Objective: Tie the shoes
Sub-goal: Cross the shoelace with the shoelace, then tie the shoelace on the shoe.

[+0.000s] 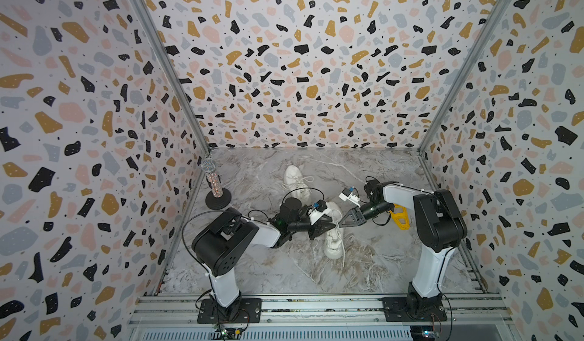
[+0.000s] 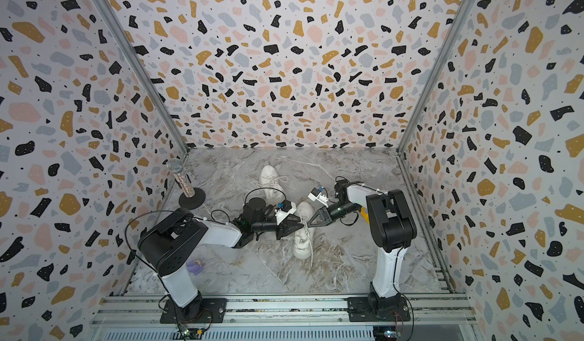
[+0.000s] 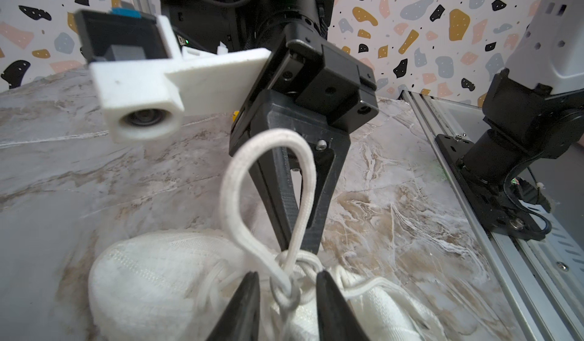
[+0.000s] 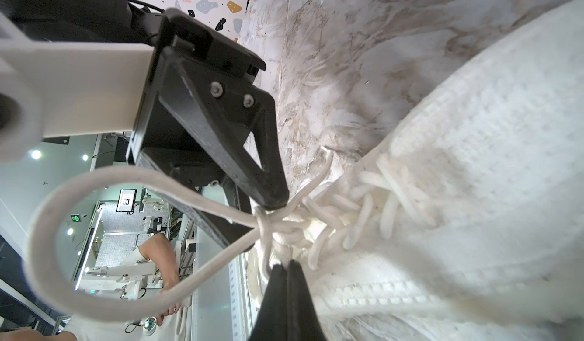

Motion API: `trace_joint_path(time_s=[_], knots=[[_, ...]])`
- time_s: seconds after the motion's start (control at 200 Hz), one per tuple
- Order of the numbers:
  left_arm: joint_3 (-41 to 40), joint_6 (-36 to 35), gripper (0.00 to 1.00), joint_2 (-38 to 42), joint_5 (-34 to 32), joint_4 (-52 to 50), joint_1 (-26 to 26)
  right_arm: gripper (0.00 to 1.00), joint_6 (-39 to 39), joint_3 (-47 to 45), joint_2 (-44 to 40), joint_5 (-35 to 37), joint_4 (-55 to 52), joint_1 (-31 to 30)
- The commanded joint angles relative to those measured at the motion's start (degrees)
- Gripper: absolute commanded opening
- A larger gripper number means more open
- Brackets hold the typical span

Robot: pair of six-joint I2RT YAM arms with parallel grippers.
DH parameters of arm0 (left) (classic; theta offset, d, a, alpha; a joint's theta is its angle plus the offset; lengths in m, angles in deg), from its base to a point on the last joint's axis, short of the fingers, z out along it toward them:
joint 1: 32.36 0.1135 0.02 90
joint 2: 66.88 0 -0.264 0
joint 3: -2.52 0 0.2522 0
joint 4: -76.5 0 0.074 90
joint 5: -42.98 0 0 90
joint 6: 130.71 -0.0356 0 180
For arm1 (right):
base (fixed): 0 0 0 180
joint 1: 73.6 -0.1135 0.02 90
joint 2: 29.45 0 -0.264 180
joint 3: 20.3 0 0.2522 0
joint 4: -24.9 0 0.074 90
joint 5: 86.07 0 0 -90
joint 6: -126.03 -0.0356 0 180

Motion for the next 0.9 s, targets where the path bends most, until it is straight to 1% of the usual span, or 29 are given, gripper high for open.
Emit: trace_joint_path(time_s=[0.0,0.105,0.305,0.466,0.556,0.646,0.721,0.826,0.896], knots=[[0.5,-0.5,0.39,1.3,1.3,1.9,0.3,0.0,1.3,1.1,-3.0,0.3,-0.5,0.1],[2.1,-1.1,0.44,1.8,1.4,-1.4,0.3,0.0,1.3,1.1,-3.2,0.0,-0.5,-0.2],[5.2,-2.4,0.5,3.0,1.2,-8.4,0.3,0.0,1.5,1.1,-3.7,-0.1,-0.4,-0.6],[7.7,-3.6,0.54,3.4,2.0,-12.9,0.3,0.0,1.5,1.1,-3.7,0.0,-0.5,-0.9],[10.2,-4.2,0.55,3.3,2.6,-17.4,0.3,0.0,1.5,1.1,-3.6,0.1,-0.4,-1.0],[12.4,-4.2,0.55,2.9,2.5,-20.9,0.3,0.0,1.5,1.2,-3.5,0.2,-0.4,-1.1],[13.0,-4.1,0.54,2.7,2.2,-21.3,0.1,0.0,1.4,1.1,-3.4,0.3,-0.4,-1.2],[14.3,-3.5,0.49,2.4,1.9,-22.4,0.0,0.0,1.3,1.1,-3.2,0.5,-0.3,-1.4],[14.8,-3.4,0.44,2.2,1.5,-23.4,0.0,0.0,1.3,1.2,-3.1,0.7,-0.3,-1.6]])
